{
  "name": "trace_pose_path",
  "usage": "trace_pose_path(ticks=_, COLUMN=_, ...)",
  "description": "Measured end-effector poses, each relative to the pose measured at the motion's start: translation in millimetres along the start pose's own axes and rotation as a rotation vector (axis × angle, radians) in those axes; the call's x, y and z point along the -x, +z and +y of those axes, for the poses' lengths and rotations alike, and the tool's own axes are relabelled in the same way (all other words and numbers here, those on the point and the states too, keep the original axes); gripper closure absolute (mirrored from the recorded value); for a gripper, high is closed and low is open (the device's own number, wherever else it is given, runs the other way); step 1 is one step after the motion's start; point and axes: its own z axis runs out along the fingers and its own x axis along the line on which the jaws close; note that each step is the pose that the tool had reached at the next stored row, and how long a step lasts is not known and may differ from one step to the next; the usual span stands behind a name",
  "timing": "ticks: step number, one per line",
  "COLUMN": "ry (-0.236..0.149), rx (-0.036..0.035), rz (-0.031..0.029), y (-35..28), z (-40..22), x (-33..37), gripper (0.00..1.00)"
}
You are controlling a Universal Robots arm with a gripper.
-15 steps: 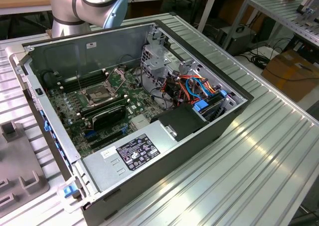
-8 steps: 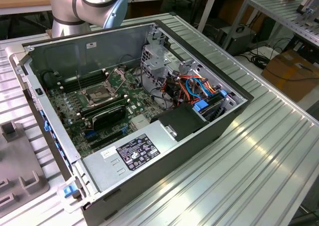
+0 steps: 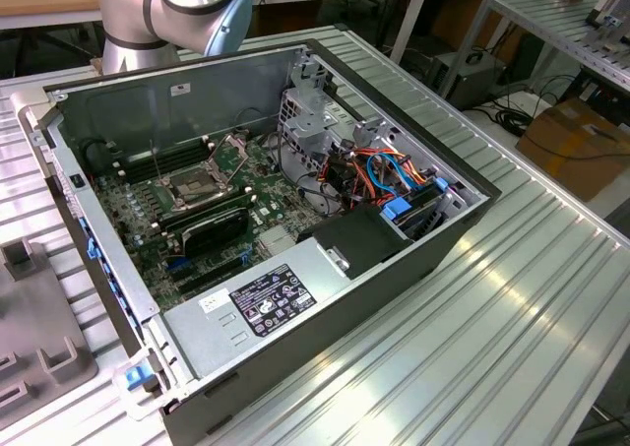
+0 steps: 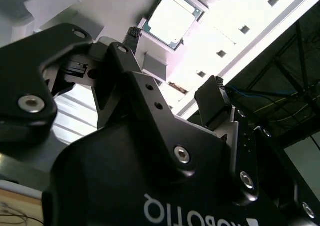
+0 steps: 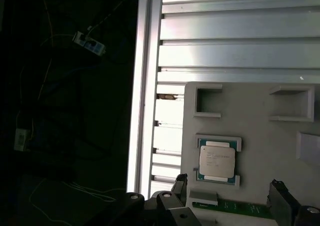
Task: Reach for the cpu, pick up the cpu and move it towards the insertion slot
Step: 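Pick up the cpu and move it towards the insertion slot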
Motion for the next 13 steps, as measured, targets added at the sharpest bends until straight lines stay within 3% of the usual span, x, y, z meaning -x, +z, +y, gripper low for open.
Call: trace_pose_path(ticks=13, ry=0.0, rx=-0.0003, rz=0.0, y=2.0, z=-2.4, x=-0.2, gripper=0.27)
